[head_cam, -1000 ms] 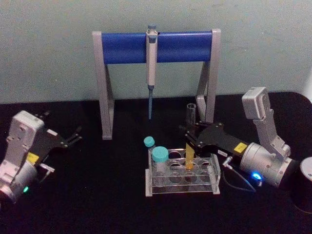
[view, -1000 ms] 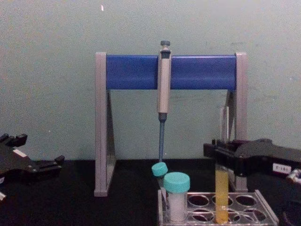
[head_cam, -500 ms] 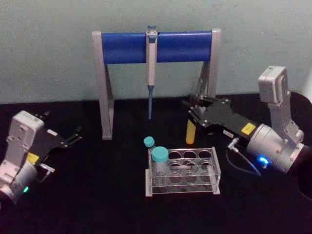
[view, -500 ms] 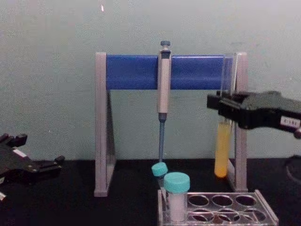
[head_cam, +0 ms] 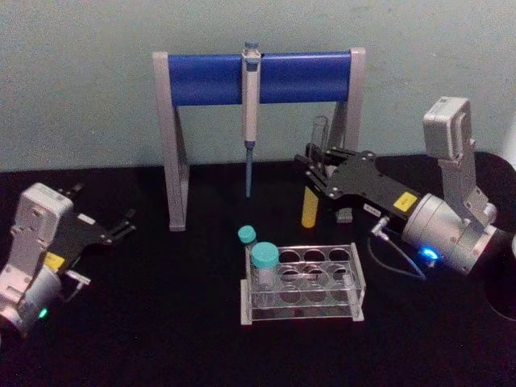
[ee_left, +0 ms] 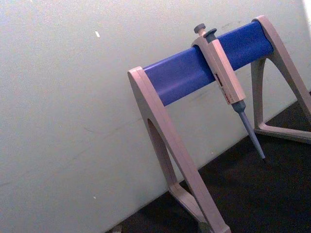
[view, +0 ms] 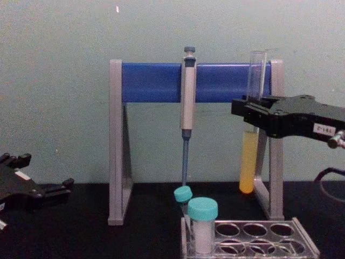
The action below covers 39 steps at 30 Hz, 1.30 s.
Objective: Pick up the test tube from the test tube rack, shake it, then place it back into the test tube rack.
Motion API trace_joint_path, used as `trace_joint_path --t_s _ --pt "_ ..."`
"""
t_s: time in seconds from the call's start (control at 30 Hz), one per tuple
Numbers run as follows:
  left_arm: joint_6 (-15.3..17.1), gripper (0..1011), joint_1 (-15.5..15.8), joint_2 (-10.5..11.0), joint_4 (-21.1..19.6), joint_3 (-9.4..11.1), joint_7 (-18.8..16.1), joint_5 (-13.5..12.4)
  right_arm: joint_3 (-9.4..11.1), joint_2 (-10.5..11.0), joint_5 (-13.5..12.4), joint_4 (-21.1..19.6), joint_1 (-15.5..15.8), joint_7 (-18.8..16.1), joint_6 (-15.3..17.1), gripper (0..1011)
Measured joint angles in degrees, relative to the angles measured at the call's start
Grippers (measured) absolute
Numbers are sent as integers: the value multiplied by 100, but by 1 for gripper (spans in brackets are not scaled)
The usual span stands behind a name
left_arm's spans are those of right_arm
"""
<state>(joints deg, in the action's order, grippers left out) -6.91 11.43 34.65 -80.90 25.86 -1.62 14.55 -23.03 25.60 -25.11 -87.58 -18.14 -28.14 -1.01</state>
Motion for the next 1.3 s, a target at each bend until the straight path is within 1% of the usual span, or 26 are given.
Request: trace_joint_path --t_s 0.1,0.27,0.37,0.4,0.43,0.47,0.53,0.6,0.7,0.73,0.87,0.93,1.03,1.07,1.1,1.2,1.23,1.27,1.3 --pt "0 1010 0 0 0 0 0 0 31 -1 10 10 7 52 -2 233" --pt "0 1010 0 0 0 0 0 0 180 76 78 -145 174 264 33 232" --pt "0 1010 0 0 0 0 0 0 282 161 86 -318 330 351 125 233" --pt "0 1009 0 0 0 0 0 0 326 210 85 -414 422 379 203 233" --pt "0 1010 0 0 0 0 0 0 326 210 85 -414 422 379 203 232" --pt "0 1010 0 0 0 0 0 0 358 257 72 -510 502 391 288 232" --pt "0 1010 0 0 0 0 0 0 377 311 42 -599 582 386 386 233" --pt "0 1010 0 0 0 0 0 0 383 405 -91 -740 702 271 566 232" --pt "0 1010 0 0 0 0 0 0 356 452 -212 -790 741 134 636 232" --pt "0 1010 0 0 0 0 0 0 322 470 -296 -796 742 36 653 232" --pt "0 1010 0 0 0 0 0 0 226 462 -449 -744 688 -151 624 233" --pt "0 1010 0 0 0 0 0 0 116 395 -544 -586 552 -296 559 233" --pt "0 1010 0 0 0 0 0 0 31 314 -582 -424 416 -364 475 232" --pt "0 1010 0 0 0 0 0 0 -15 258 -601 -313 334 -396 414 233" --pt "0 1010 0 0 0 0 0 0 -57 204 -602 -196 238 -406 337 233" --pt "0 1009 0 0 0 0 0 0 -95 122 -593 -29 112 -396 225 232" --pt "0 1010 0 0 0 0 0 0 -109 66 -577 78 32 -355 151 233" --pt "0 1010 0 0 0 0 0 0 -109 66 -577 78 32 -355 151 233" --pt "0 1010 0 0 0 0 0 0 -120 14 -529 170 -35 -284 98 233"
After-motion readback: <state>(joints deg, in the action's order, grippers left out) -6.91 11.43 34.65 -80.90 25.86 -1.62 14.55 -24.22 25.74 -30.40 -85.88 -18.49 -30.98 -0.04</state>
